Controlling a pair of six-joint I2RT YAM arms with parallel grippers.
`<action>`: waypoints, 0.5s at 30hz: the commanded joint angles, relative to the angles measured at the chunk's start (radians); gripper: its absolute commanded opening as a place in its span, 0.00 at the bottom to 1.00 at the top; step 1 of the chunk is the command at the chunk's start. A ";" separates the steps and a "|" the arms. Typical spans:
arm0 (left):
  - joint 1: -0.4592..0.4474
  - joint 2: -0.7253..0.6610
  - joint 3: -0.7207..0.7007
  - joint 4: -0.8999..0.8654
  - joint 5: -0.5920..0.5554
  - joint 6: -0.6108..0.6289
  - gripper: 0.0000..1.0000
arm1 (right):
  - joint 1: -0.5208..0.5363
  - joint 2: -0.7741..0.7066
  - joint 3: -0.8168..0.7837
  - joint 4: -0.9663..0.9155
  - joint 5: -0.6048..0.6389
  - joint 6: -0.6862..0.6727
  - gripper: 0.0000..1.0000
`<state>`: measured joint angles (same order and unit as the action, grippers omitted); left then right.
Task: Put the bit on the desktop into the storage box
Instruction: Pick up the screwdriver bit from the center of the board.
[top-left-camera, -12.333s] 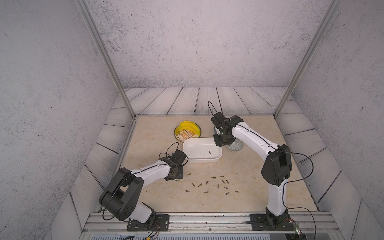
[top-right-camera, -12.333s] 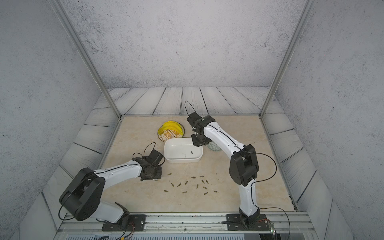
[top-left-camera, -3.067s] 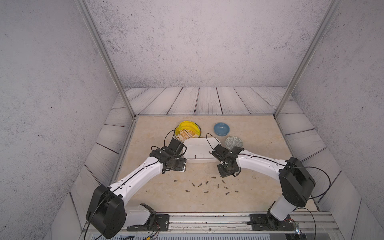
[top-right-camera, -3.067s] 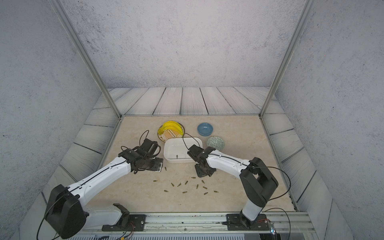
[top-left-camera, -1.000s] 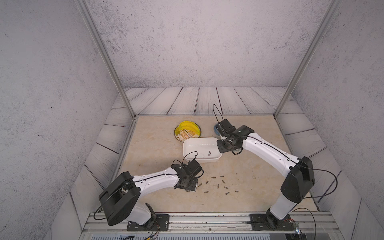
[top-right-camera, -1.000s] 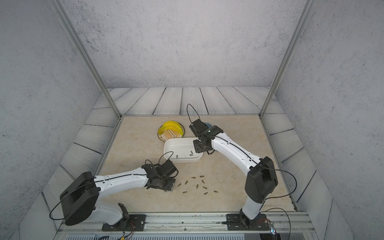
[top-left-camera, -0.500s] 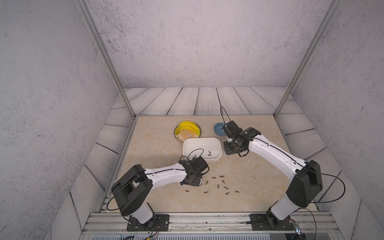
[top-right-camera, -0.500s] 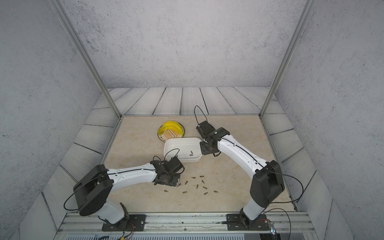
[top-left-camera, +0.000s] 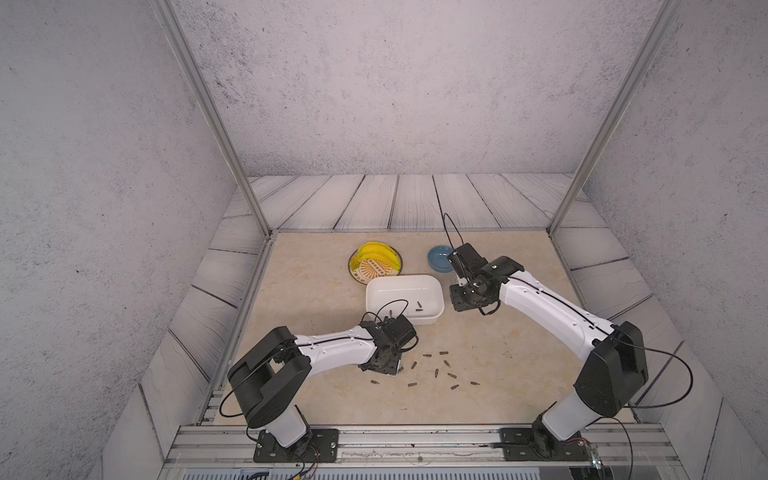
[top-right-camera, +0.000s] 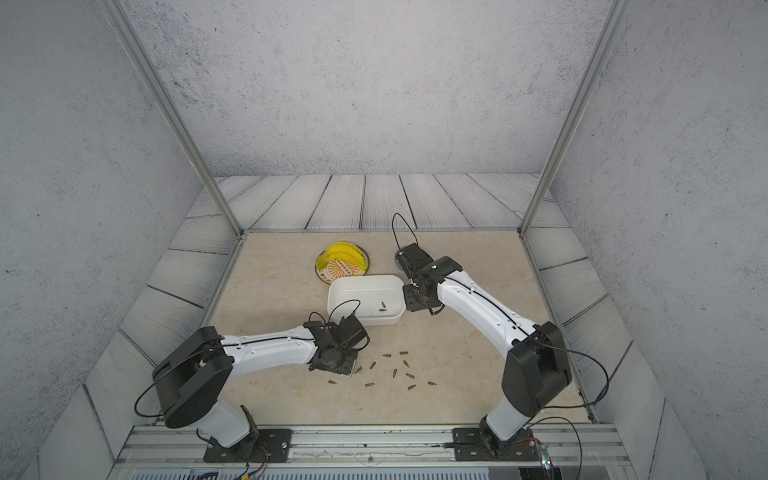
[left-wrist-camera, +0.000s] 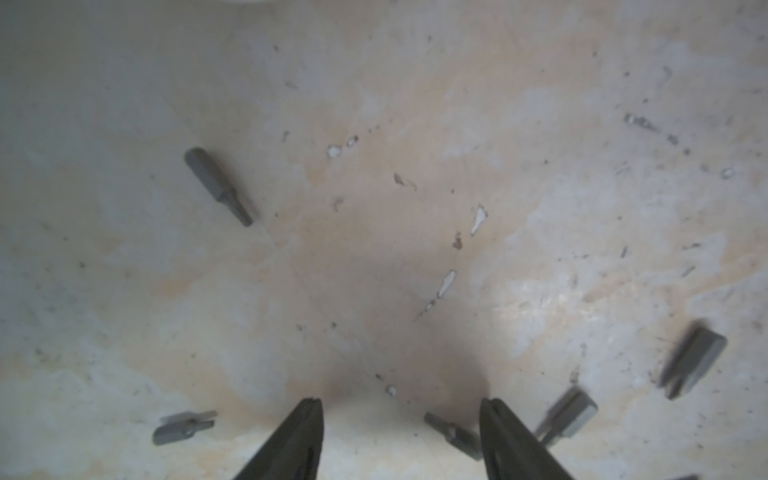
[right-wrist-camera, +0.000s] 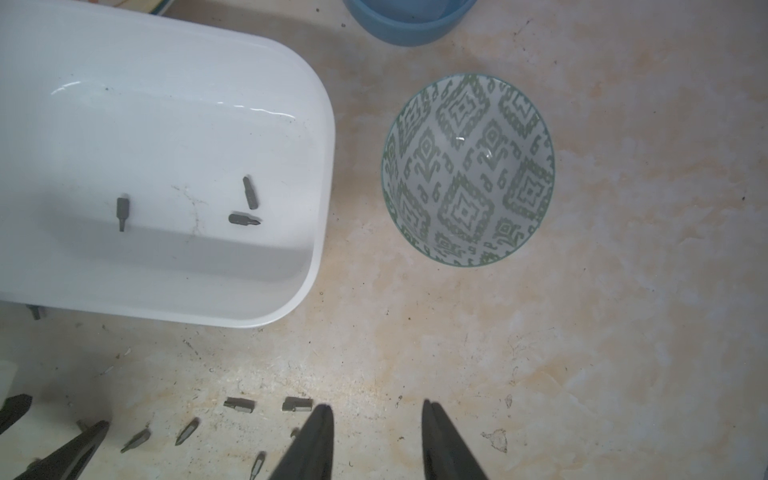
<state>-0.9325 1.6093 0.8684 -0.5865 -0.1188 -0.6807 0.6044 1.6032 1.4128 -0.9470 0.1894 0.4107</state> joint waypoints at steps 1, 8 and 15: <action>-0.001 0.005 -0.027 -0.017 0.006 -0.009 0.62 | -0.004 -0.045 -0.006 -0.013 0.005 0.004 0.40; -0.002 -0.046 -0.055 -0.004 0.031 -0.016 0.61 | -0.005 -0.049 -0.008 -0.009 0.002 0.006 0.40; -0.008 -0.060 -0.076 -0.006 0.043 -0.026 0.57 | -0.005 -0.057 -0.017 -0.009 0.007 0.007 0.40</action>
<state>-0.9337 1.5673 0.8146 -0.5694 -0.0826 -0.6960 0.6044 1.5818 1.4109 -0.9459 0.1898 0.4110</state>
